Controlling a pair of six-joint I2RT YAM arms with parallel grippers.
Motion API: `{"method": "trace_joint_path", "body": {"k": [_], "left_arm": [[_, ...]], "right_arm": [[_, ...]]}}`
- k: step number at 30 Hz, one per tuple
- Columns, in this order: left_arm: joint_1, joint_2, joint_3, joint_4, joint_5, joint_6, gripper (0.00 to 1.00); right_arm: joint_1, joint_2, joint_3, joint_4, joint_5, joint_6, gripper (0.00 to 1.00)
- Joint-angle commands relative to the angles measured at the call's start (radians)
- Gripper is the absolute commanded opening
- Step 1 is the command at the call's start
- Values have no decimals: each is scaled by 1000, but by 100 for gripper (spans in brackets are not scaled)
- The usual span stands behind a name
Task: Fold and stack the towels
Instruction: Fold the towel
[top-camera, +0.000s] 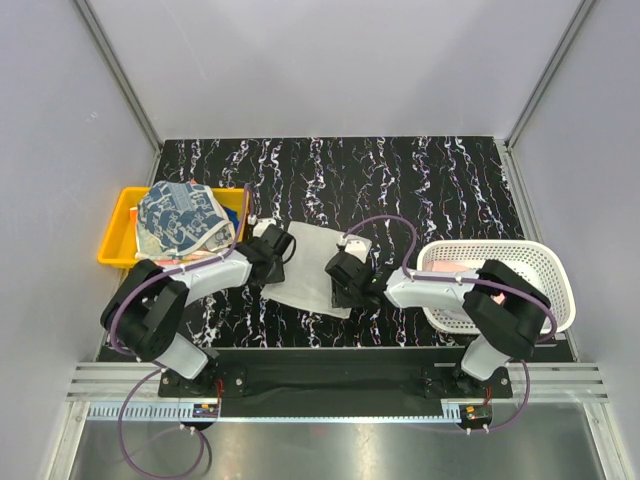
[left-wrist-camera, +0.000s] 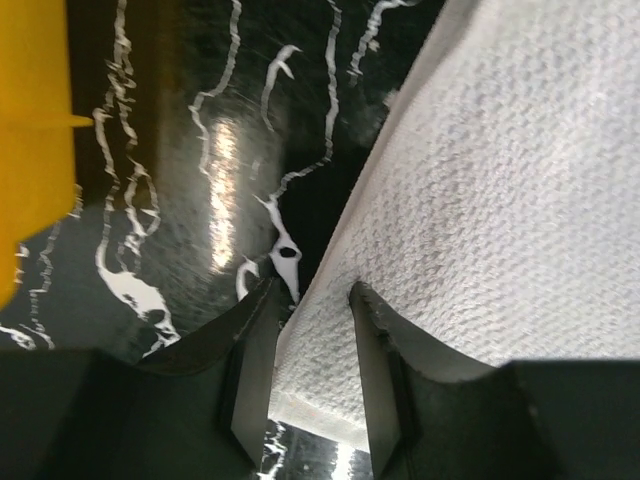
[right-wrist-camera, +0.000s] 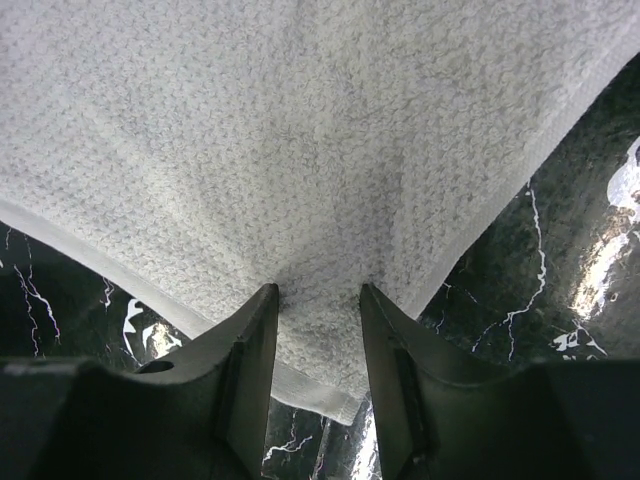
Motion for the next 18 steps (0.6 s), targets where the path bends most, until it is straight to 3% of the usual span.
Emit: {"method": "trace_joint_path", "body": {"k": [1, 10, 18], "left_arm": [[-48, 16, -29, -2, 9, -64, 39], [-209, -106, -143, -62, 23, -199, 38], [-251, -285, -235, -118, 59, -277, 38]], "right_arm": [[9, -15, -37, -49, 57, 17, 45], [9, -176, -162, -147, 65, 44, 45], [9, -298, -114, -272, 117, -1, 55]]}}
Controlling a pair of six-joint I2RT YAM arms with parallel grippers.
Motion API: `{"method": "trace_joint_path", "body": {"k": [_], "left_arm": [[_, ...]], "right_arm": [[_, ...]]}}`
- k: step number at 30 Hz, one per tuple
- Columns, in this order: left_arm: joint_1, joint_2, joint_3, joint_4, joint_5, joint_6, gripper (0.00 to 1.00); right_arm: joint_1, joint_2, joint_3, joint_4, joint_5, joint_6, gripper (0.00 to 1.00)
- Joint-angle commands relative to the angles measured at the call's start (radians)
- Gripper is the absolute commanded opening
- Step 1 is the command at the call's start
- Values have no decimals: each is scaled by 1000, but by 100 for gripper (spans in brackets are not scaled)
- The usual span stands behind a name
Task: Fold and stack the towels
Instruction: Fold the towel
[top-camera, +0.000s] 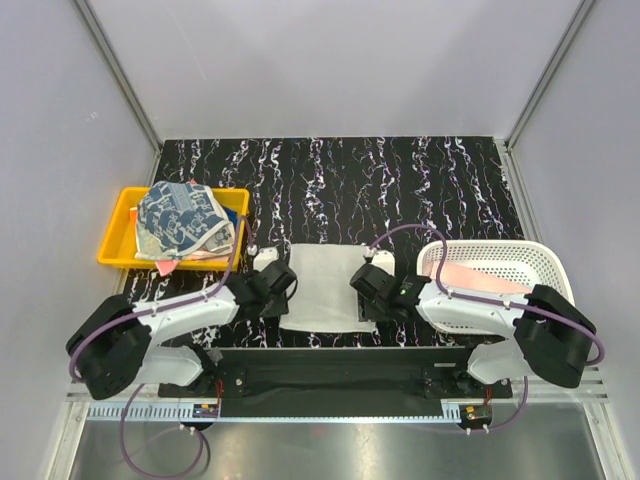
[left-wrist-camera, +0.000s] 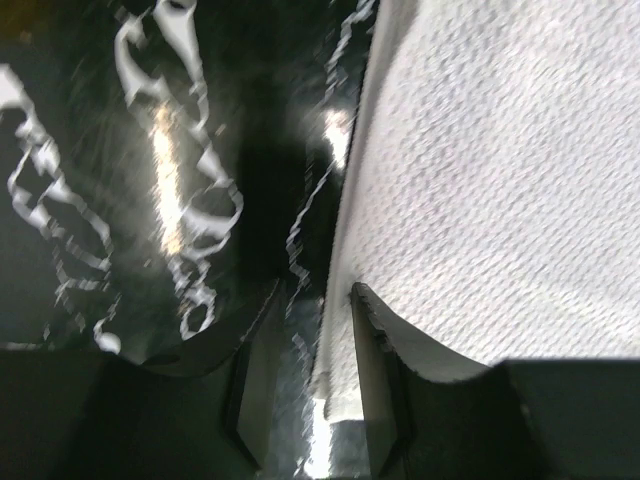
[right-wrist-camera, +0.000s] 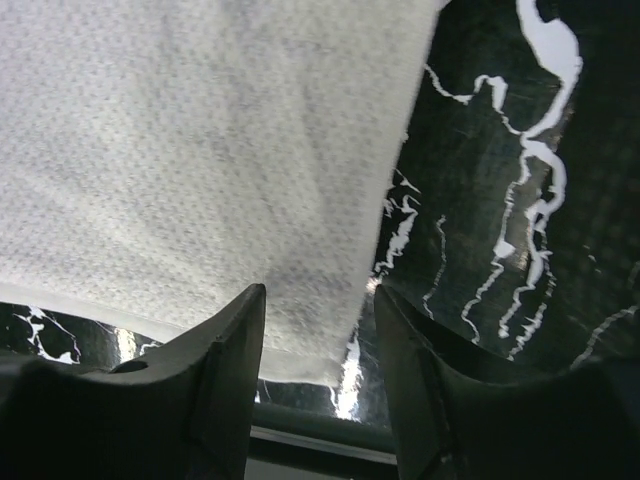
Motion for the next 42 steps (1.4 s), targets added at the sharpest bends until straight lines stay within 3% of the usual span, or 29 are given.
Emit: {"method": "trace_joint_path", "body": {"k": [1, 5, 11, 19, 24, 33, 42], "left_arm": [[-5, -57, -26, -101, 33, -51, 38], [-2, -101, 124, -193, -50, 6, 44], [67, 17, 370, -201, -76, 141, 47], [214, 310, 575, -113, 50, 279, 33], [261, 455, 621, -52, 97, 342, 30], [295, 627, 697, -101, -22, 343, 33], [298, 536, 683, -98, -14, 348, 39]], "right_arm": [[8, -41, 84, -85, 79, -29, 55], [-58, -50, 164, -97, 97, -82, 57], [-242, 48, 276, 5, 13, -204, 50], [-286, 253, 452, 42, -41, -239, 41], [-312, 350, 459, 79, -55, -243, 40], [-377, 461, 439, 118, -10, -254, 39], [-377, 404, 439, 102, 8, -263, 47]]}}
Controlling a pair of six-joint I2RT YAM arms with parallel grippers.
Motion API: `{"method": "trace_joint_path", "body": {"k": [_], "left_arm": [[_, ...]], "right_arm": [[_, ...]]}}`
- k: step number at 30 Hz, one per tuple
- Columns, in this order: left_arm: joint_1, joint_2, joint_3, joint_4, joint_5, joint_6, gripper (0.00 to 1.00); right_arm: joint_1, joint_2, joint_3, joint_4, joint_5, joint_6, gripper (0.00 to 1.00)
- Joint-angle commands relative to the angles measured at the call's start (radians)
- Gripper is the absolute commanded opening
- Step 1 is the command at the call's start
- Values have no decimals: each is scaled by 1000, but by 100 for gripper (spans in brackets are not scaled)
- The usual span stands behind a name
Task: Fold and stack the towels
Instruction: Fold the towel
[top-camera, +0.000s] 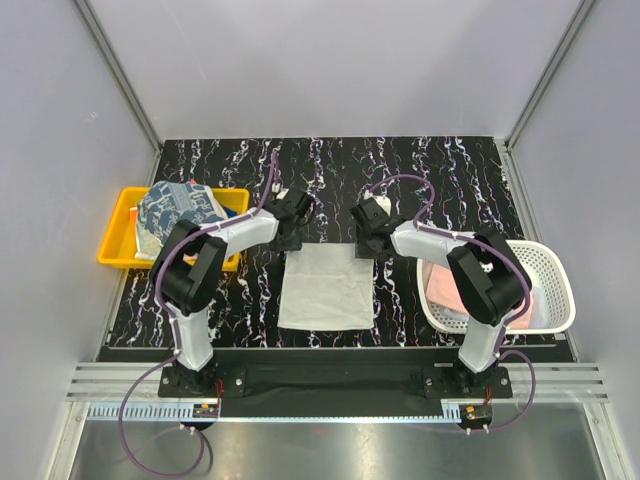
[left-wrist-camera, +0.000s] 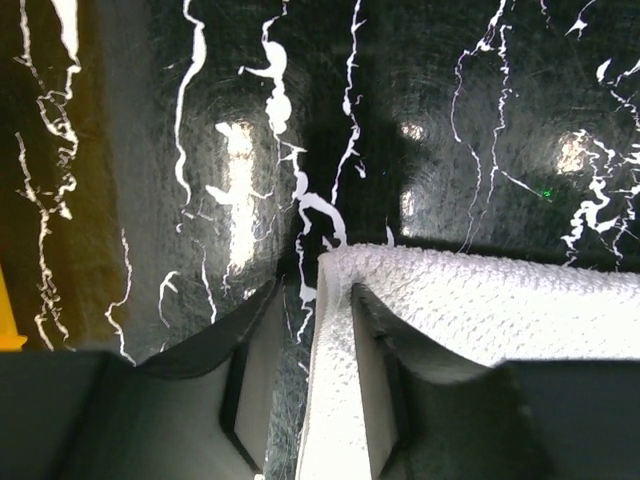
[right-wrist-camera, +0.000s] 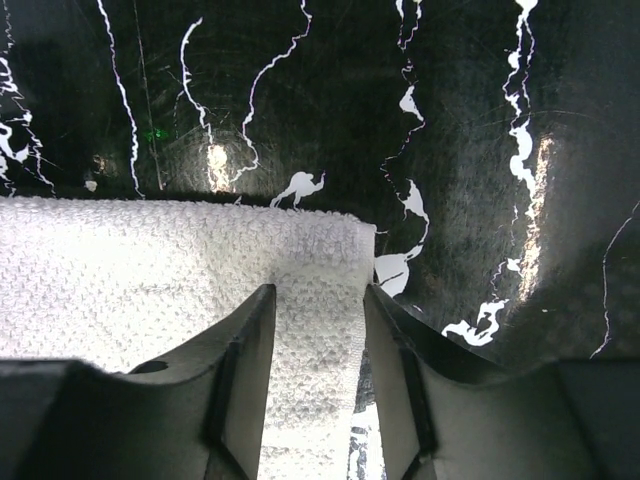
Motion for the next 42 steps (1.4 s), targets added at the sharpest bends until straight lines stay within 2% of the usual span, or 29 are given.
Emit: {"method": "trace_joint_path", "body": {"k": [1, 10, 18, 30, 37, 42], "left_arm": [[7, -80, 28, 2, -31, 25, 40], [24, -87, 83, -3, -8, 63, 51], [55, -20, 65, 43, 68, 60, 50], [64, -53, 8, 103, 121, 53, 52], [70, -117, -32, 103, 147, 56, 53], [79, -99, -57, 121, 160, 62, 51]], "right_arm": [[-5, -59, 14, 13, 31, -20, 48], [-6, -35, 52, 0, 62, -42, 50], [-8, 16, 52, 28, 82, -59, 51], [-23, 36, 36, 74, 39, -76, 51], [-40, -1, 6, 114, -16, -76, 51], [-43, -30, 2, 128, -41, -77, 51]]}}
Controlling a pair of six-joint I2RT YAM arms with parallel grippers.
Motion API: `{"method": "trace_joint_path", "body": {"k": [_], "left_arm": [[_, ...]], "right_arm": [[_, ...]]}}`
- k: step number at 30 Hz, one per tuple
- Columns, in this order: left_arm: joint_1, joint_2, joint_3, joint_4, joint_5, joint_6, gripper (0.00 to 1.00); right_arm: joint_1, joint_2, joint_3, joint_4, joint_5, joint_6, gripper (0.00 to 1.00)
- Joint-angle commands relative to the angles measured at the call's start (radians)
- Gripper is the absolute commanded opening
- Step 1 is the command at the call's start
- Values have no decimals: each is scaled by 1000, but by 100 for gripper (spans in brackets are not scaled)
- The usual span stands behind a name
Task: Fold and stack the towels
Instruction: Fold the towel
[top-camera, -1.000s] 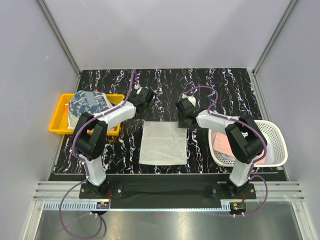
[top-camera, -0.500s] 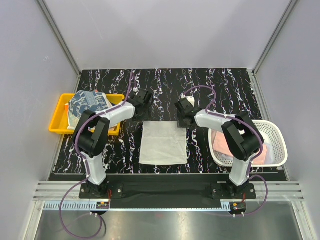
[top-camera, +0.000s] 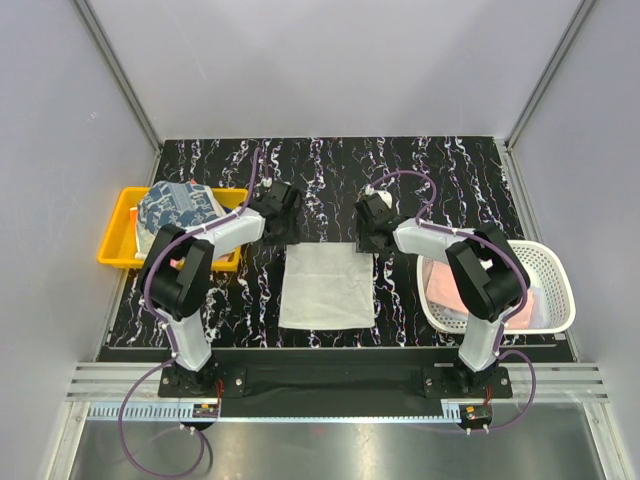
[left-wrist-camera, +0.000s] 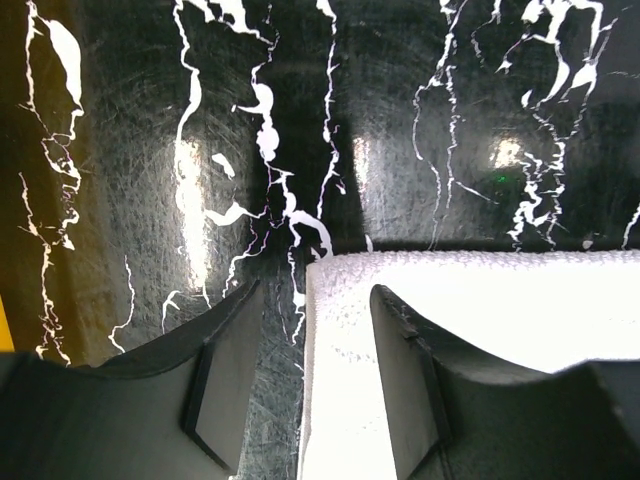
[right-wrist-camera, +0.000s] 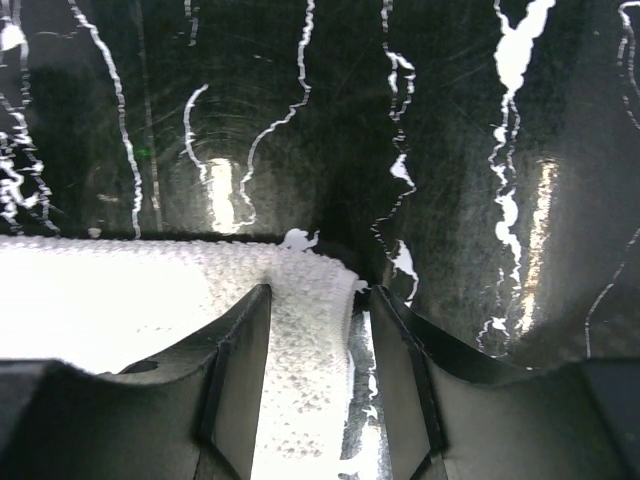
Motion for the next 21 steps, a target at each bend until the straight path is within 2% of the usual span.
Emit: {"method": "trace_joint_path", "body": {"k": [1, 13, 19, 21], "left_arm": [[12, -21, -14, 46, 30, 14, 50], [28, 52, 9, 48, 40, 24, 45], [37, 65, 6, 60, 49, 22, 43], [40, 70, 7, 68, 55, 22, 42]], "right_arm": [[-7, -55, 3, 46, -25, -9, 51], [-30, -3, 7, 55, -37, -14, 49], [-37, 11, 6, 59, -60, -14, 44], [-39, 12, 7, 62, -69, -14, 40]]}}
